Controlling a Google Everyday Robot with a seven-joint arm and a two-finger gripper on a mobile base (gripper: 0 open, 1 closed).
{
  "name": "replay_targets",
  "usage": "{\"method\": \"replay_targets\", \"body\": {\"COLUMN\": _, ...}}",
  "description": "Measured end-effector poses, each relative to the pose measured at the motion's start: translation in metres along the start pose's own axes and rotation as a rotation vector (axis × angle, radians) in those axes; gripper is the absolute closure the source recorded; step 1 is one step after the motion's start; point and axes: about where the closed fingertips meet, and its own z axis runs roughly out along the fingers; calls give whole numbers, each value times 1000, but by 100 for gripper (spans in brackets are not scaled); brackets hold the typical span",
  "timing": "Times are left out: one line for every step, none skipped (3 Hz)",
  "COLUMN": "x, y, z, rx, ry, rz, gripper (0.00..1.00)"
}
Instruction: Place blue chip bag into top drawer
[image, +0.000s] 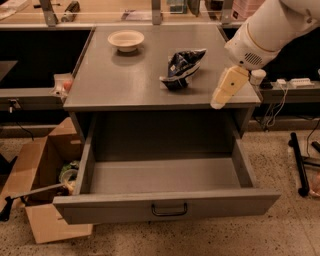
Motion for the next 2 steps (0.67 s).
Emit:
{"method": "replay_targets", "body": {"x": -26, "y": -51, "z": 32, "rx": 31, "ry": -56, "rz": -16, "gripper": 0}}
{"method": "replay_targets", "body": {"x": -49, "y": -82, "z": 74, "rx": 21, "ry": -94, "rz": -16, "gripper": 0}}
